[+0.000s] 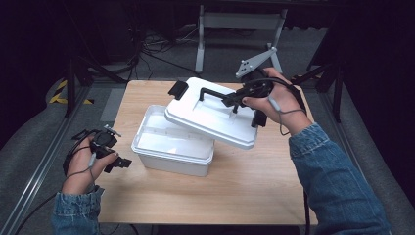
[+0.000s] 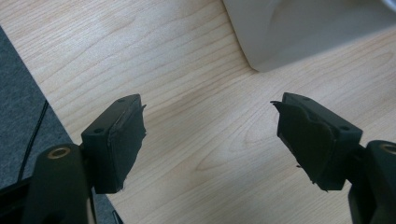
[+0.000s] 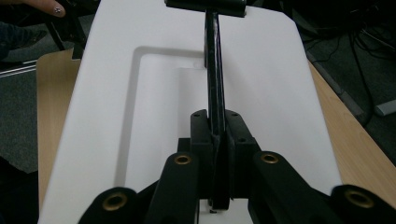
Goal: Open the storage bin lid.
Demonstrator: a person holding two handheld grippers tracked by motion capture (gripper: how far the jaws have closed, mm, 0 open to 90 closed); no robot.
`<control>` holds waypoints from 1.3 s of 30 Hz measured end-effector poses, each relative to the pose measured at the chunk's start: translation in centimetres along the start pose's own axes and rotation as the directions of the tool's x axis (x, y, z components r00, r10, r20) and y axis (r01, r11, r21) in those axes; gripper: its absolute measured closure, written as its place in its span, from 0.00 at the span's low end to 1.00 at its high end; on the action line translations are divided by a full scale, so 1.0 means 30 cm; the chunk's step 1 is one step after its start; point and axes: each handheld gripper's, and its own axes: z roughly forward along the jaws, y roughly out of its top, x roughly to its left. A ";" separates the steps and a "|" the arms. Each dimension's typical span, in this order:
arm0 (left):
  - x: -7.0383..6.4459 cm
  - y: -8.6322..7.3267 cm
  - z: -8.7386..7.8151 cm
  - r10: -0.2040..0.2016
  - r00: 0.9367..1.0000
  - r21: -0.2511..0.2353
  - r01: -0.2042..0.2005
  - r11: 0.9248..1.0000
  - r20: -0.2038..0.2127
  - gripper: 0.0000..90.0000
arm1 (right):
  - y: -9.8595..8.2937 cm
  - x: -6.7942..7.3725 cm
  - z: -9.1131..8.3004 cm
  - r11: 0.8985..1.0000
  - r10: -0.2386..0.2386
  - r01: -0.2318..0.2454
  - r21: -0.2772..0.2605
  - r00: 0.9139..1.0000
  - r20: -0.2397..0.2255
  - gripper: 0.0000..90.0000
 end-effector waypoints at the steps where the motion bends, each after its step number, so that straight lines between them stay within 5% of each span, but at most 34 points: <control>1: 0.000 0.000 0.000 0.001 1.000 0.001 -0.001 1.000 0.000 0.27 | -0.011 -0.005 -0.009 1.000 0.006 -0.006 0.000 1.000 0.006 0.94; 13: 0.000 -0.005 0.003 -0.007 1.000 0.007 0.007 1.000 -0.001 0.26 | -0.125 -0.058 -0.088 0.997 0.075 -0.075 -0.002 0.996 0.052 0.94; 17: 0.005 -0.009 0.005 -0.009 1.000 0.011 0.009 1.000 -0.005 0.26 | -0.177 -0.093 -0.122 0.990 0.141 -0.141 -0.007 0.988 0.070 0.94; 24: 0.008 -0.021 0.005 -0.020 1.000 0.013 0.020 1.000 -0.009 0.26 | -0.247 -0.149 -0.156 0.982 0.189 -0.189 -0.009 0.975 0.114 0.94; 39: 0.011 -0.026 0.011 -0.021 1.000 0.018 0.021 1.000 -0.007 0.26 | -0.370 -0.216 -0.147 0.971 0.232 -0.239 0.019 0.957 0.172 0.94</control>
